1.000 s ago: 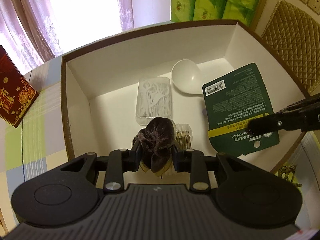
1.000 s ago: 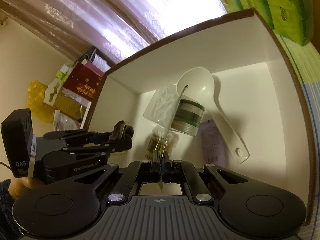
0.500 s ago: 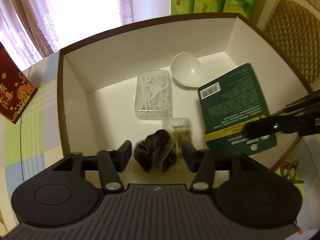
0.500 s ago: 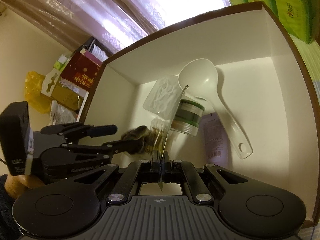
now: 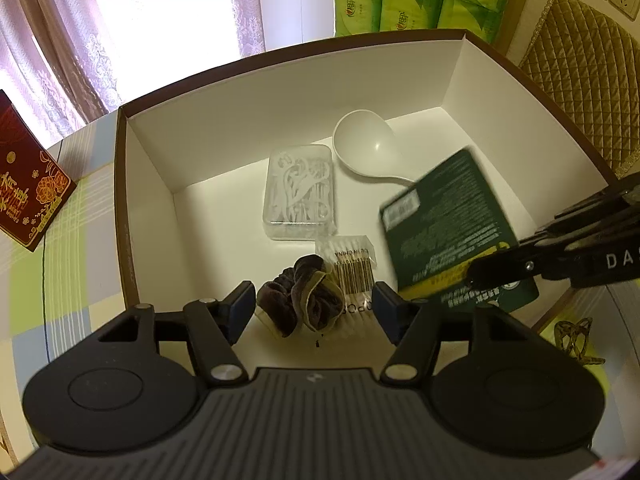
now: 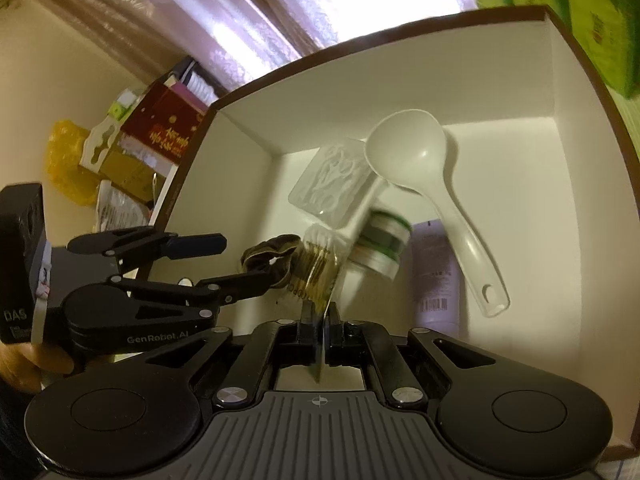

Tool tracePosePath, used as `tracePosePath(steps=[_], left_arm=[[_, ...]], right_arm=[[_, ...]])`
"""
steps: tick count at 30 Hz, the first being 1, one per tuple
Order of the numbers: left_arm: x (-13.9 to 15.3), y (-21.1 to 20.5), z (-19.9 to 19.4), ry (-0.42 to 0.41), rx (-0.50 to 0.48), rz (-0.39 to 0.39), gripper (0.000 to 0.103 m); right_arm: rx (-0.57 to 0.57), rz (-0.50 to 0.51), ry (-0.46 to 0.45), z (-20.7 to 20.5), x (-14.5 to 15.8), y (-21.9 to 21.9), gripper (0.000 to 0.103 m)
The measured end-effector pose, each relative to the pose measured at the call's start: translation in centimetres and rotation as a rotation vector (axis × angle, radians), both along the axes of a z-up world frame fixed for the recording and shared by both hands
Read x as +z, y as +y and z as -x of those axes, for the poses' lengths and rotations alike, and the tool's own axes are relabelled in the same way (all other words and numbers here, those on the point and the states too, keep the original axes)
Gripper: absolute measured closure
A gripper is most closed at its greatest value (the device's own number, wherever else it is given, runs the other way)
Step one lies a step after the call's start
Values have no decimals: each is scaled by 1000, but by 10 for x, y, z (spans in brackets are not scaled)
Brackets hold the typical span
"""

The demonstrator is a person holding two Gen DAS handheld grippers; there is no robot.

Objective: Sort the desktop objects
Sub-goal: 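Open both tools to drop the scrunchie and green card into the box, then withdraw both tools from the box toward the remaining items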

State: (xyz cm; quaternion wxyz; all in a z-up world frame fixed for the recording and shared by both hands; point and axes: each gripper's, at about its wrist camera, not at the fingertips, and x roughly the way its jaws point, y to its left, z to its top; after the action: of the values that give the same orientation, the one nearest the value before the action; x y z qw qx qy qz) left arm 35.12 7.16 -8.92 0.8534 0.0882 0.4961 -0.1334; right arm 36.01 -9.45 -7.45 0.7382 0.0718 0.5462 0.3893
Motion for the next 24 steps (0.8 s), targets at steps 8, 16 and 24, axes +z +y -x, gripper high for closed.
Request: tracePosePath(steps=[8, 16, 24], left_arm=[[0, -1, 5, 1, -1, 6, 40], [0, -5, 6, 1, 1, 5, 33], [7, -6, 12, -9, 12, 13, 23]], right_arm=[[-18, 100, -133, 6, 12, -2, 38], [22, 210, -251, 17, 22, -1, 8], [28, 252, -280, 26, 26, -1, 2]])
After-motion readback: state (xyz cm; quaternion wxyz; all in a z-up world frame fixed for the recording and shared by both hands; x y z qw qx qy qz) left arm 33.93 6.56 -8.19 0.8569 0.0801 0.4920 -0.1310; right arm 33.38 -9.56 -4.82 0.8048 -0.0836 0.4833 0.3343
